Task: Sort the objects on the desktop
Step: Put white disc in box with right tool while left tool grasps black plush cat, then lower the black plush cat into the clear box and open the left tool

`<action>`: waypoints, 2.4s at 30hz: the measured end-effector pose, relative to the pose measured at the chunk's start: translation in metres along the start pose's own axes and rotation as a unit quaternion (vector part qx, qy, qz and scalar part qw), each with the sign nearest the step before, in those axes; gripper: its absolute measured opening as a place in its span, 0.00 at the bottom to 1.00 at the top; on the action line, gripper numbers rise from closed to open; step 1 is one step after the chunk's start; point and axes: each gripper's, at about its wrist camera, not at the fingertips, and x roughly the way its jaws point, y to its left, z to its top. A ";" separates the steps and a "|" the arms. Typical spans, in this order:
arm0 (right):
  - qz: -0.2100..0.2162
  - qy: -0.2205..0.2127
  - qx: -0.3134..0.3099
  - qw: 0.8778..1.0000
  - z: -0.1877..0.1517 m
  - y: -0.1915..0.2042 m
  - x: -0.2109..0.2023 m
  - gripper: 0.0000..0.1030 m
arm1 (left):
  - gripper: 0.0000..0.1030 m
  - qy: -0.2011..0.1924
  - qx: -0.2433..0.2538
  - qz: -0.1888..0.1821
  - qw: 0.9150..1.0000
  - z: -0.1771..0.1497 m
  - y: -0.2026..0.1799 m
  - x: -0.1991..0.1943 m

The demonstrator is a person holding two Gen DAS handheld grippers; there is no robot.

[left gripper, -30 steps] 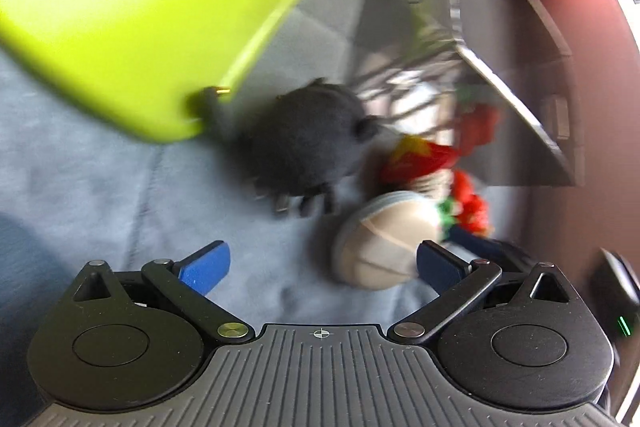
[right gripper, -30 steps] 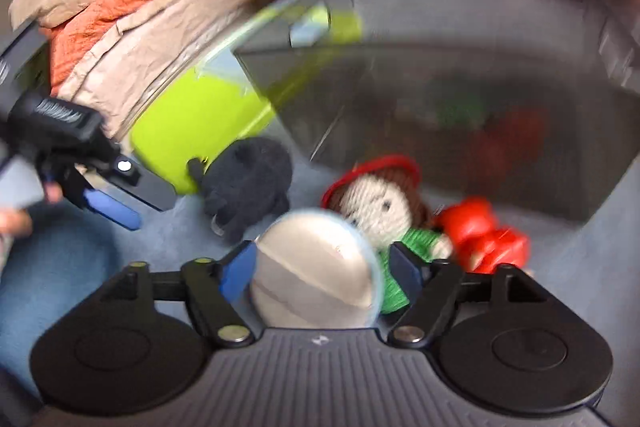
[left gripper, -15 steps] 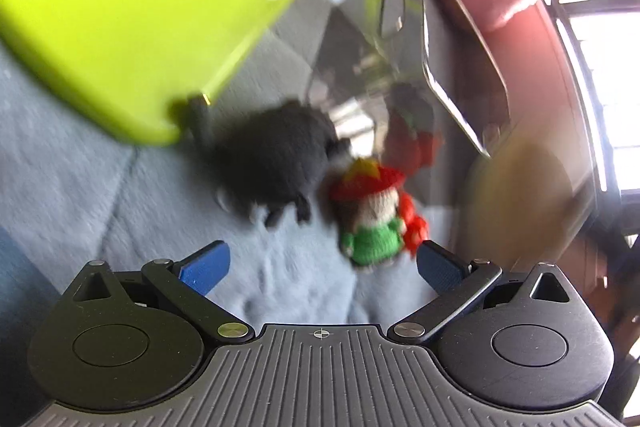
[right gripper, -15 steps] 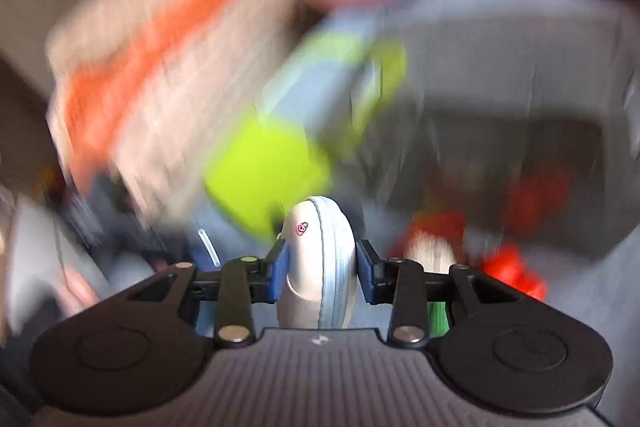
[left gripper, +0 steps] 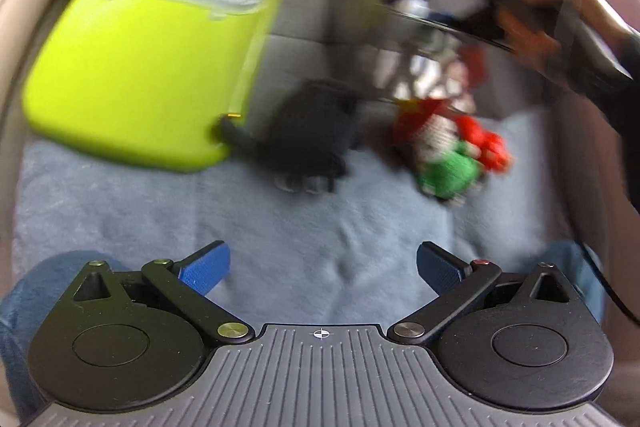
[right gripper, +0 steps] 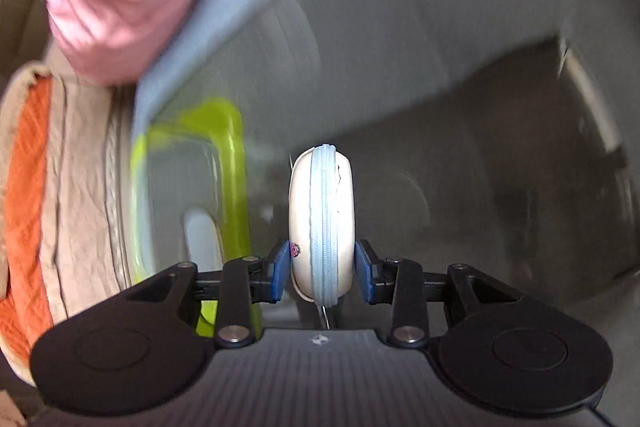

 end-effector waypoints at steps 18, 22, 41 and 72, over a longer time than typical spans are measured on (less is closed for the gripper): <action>0.163 -0.362 0.024 0.918 -0.201 -0.178 -0.144 0.78 | 1.00 -0.075 0.325 0.242 0.911 0.025 -0.119 0.090; 0.220 -0.344 0.139 0.902 -0.195 -0.239 -0.120 0.78 | 0.99 0.013 0.263 0.201 0.944 0.052 -0.117 0.107; 0.268 -0.279 0.137 0.912 -0.181 -0.215 -0.091 0.82 | 0.55 0.041 0.165 0.061 0.984 0.072 -0.123 -0.019; 0.039 -0.189 -0.099 0.976 -0.156 -0.076 -0.169 0.94 | 0.85 0.149 -0.104 -0.215 0.959 0.263 -0.109 0.114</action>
